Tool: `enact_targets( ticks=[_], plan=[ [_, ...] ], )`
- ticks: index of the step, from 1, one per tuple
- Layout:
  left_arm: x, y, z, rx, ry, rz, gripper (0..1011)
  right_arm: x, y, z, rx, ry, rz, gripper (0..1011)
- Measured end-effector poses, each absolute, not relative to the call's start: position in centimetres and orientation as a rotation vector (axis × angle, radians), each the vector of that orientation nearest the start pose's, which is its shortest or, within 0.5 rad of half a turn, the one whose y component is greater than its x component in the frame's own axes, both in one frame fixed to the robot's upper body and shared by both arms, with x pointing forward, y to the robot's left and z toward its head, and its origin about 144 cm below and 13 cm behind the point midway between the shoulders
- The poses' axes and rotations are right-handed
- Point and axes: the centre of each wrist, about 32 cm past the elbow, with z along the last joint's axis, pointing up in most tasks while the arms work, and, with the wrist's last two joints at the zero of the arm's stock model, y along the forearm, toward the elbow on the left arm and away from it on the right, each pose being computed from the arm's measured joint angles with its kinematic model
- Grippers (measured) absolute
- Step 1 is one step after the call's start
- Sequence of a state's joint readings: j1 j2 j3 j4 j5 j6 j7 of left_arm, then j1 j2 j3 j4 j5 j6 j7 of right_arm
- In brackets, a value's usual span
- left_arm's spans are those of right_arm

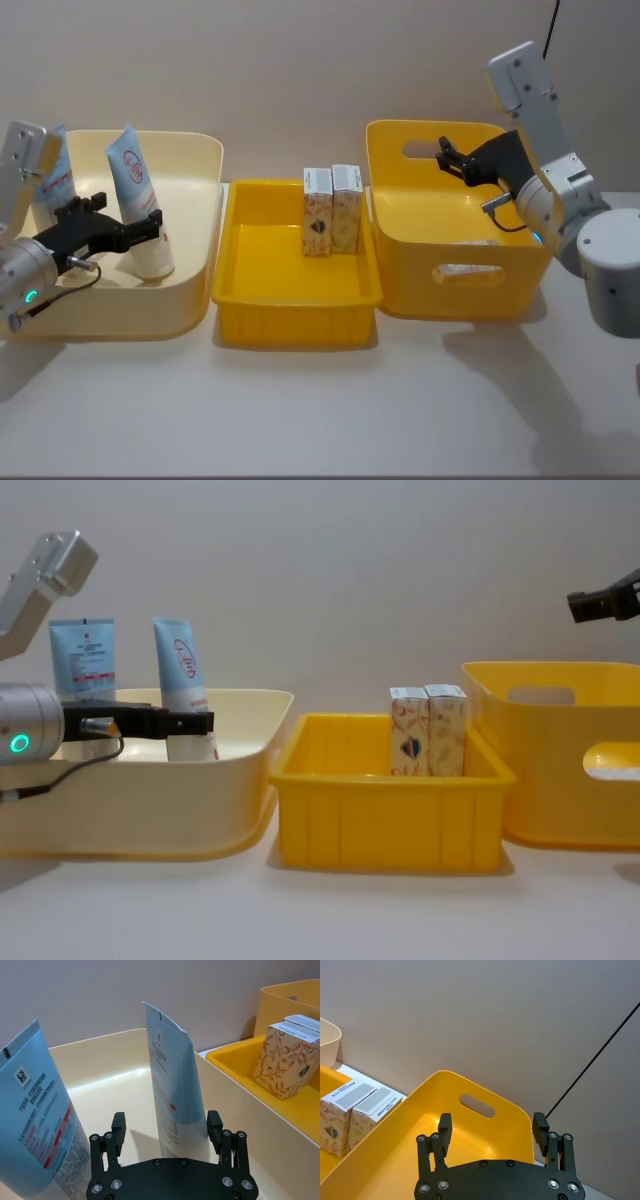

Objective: Bimanual collaborative sorting of washing and personal care products

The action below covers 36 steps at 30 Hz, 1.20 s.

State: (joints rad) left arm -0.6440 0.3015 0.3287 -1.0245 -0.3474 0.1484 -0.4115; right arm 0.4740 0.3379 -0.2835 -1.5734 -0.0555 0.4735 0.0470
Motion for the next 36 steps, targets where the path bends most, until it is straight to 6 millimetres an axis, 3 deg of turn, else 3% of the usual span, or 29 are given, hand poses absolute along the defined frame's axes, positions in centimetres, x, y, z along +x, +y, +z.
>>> enact_targets(
  ticks=[16,36],
  plan=[
    [63.1,27.2,122.1,0.157,0.049,1.023,1003,55.5,-24.1,130.4,-0.404,-0.330,-1.419,1001],
    [62.5,26.2,123.5,0.215,0.016,1.008,1003,55.5,-24.1,130.4,-0.404,-0.330,-1.419,1001]
  ],
)
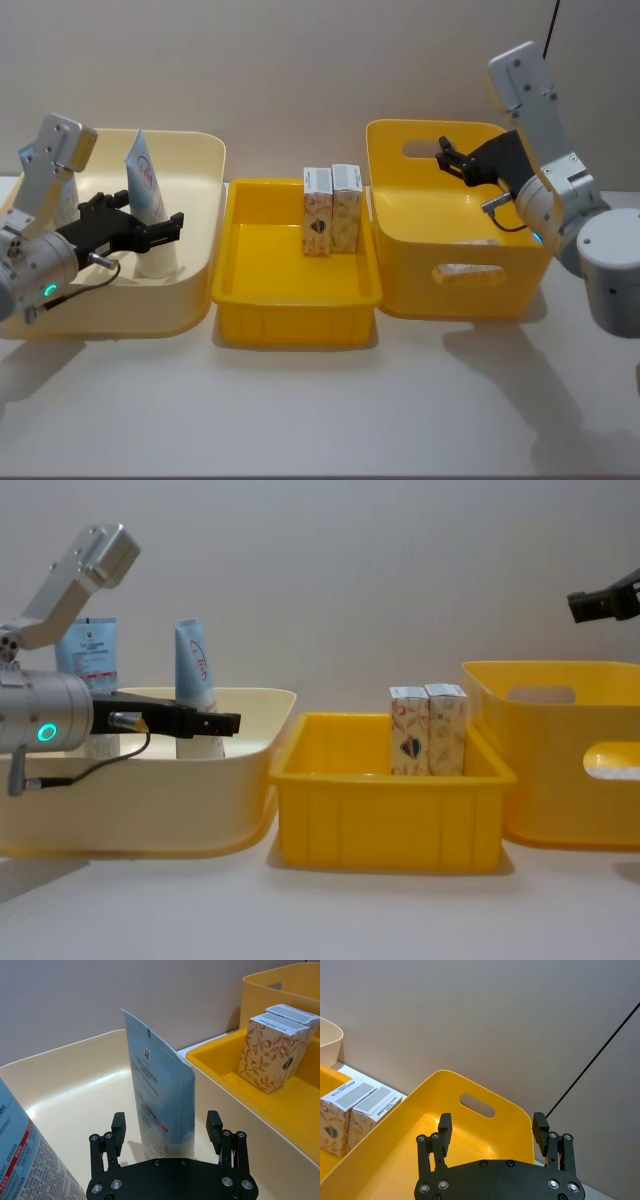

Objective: Bimanual collaborative sorting of washing and personal care products

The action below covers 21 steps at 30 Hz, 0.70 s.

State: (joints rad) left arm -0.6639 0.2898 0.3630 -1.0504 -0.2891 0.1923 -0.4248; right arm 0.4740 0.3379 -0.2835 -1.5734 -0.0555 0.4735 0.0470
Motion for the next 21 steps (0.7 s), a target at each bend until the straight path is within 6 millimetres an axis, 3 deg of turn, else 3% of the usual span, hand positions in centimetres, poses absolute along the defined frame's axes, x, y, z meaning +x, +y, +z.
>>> enact_targets(
  ticks=[15,21],
  plan=[
    [62.27,26.02,123.97,0.228,0.005,1.007,1004,55.52,-24.14,130.38,-0.404,-0.330,-1.419,1001],
    [62.22,25.97,124.04,0.231,0.003,1.007,916,55.52,-24.14,130.38,-0.404,-0.330,-1.419,1001]
  ],
)
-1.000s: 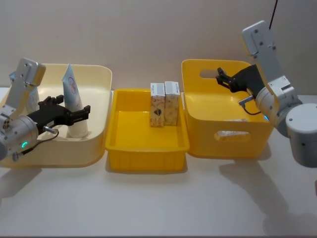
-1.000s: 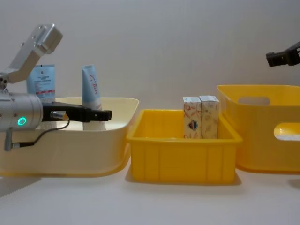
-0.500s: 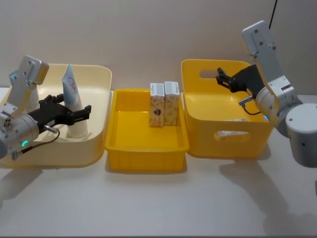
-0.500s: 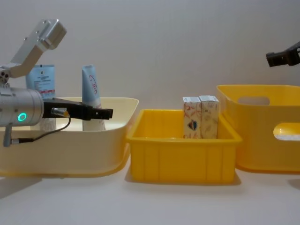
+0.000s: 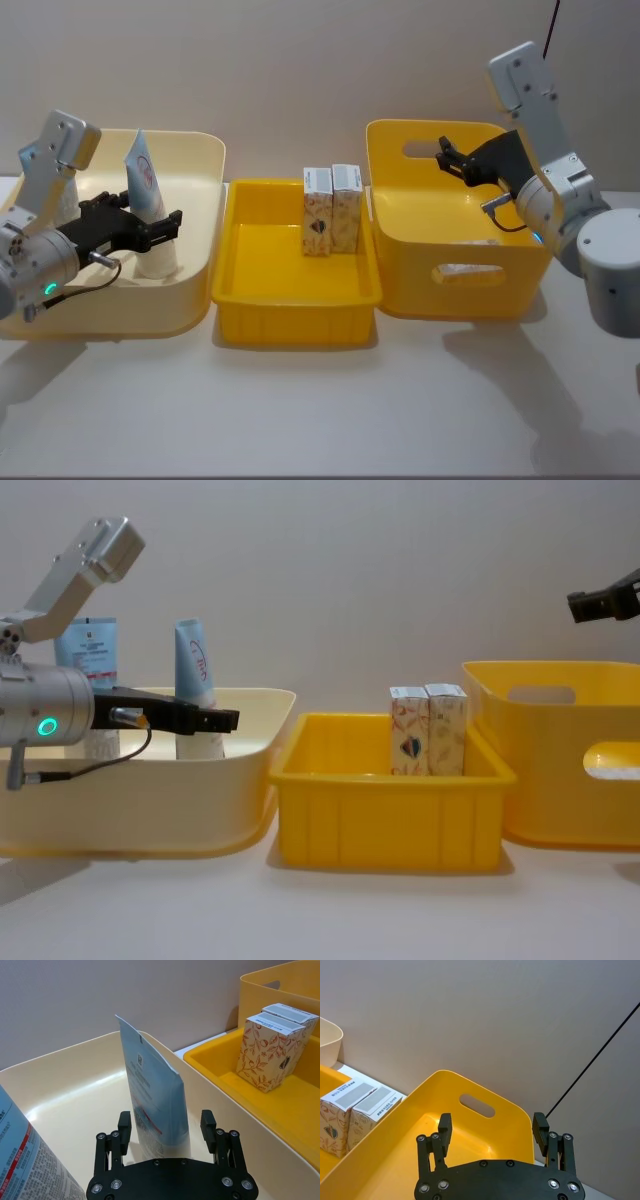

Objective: Bimanual collaborative sorting of washing and personal care products

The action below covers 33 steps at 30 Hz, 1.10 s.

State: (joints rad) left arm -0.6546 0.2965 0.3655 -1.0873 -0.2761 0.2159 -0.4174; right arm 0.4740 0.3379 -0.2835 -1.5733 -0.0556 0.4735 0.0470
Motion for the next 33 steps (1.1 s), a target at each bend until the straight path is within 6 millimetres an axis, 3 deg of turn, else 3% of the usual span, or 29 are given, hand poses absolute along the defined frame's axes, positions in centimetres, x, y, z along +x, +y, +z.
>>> enact_targets(
  ticks=[11,15,33],
  plan=[
    [62.18,25.95,124.12,0.233,0.002,1.007,545,55.52,-24.14,130.38,-0.404,-0.330,-1.419,1001],
    [62.17,25.95,124.12,0.233,0.001,1.007,471,55.52,-24.14,130.38,-0.404,-0.330,-1.419,1001],
    [62.16,25.94,124.16,0.234,0.001,1.007,333,55.52,-24.14,130.38,-0.404,-0.330,-1.419,1001]
  ],
)
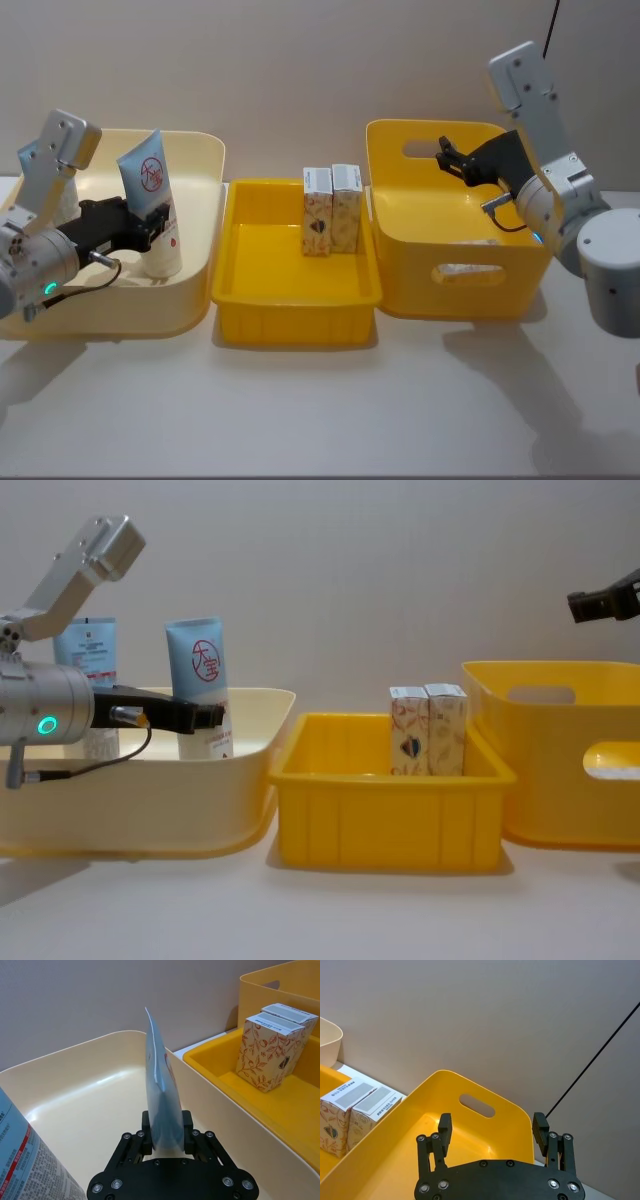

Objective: Bimanual collaborative sorting of washing and personal care products

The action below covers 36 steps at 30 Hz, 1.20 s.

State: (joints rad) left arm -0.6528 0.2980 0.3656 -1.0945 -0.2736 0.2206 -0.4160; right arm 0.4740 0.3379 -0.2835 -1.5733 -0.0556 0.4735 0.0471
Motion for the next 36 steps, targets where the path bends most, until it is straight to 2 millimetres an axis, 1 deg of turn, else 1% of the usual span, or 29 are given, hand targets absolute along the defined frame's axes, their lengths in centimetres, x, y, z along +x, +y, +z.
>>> enact_targets(
  ticks=[4,36],
  plan=[
    [62.16,25.94,124.16,0.234,0.001,1.007,315,55.52,-24.14,130.38,-0.404,-0.330,-1.419,1001],
    [62.16,25.94,124.16,0.234,0.001,1.007,315,55.52,-24.14,130.38,-0.404,-0.330,-1.419,1001]
  ],
)
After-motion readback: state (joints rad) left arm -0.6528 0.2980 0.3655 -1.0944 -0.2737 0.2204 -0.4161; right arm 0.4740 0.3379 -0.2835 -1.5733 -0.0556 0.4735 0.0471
